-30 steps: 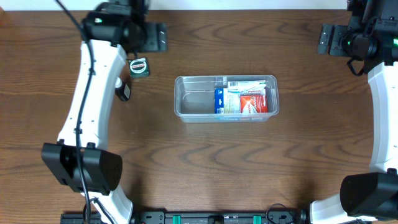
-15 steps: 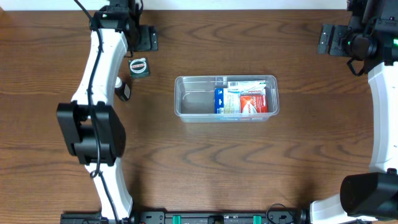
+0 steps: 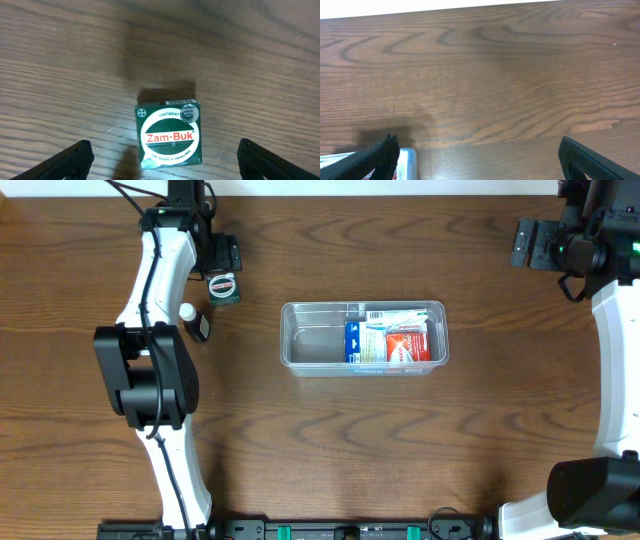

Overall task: Pack container
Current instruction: 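Move left gripper to the green Zam-Buk box, then grasp the green Zam-Buk box with the left gripper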

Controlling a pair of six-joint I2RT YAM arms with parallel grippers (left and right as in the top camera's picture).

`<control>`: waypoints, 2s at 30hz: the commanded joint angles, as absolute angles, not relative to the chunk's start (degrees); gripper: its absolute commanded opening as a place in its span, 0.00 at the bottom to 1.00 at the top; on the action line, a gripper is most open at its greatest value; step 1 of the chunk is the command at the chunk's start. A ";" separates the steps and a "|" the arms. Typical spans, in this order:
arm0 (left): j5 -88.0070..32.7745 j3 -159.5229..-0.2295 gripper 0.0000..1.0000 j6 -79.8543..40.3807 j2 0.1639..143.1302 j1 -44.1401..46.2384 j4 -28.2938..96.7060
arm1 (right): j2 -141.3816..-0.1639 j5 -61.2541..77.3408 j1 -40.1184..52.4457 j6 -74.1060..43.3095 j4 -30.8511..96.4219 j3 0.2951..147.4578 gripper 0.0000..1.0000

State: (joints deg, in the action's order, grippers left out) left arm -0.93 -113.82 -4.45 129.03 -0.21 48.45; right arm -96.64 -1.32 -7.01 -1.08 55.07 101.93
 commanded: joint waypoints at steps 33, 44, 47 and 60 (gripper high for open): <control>-1.04 -114.24 0.93 -12.19 137.62 0.99 49.19 | -96.75 -1.69 -7.22 -1.89 55.11 102.19 0.99; -1.04 -114.24 0.93 -14.72 137.75 1.04 49.17 | -96.75 -1.72 -7.22 -1.89 55.11 102.19 0.99; -1.06 -114.24 0.82 -14.74 137.75 1.06 49.63 | -96.75 -1.69 -7.22 -1.89 55.11 102.19 0.99; -1.08 -114.26 0.64 -14.50 137.71 1.10 53.63 | -96.75 -1.69 -7.22 -1.89 55.11 102.19 0.99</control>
State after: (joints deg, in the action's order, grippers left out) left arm -1.10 -113.84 -14.63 137.49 0.97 51.70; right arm -96.64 -1.32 -7.01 -1.08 55.07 101.93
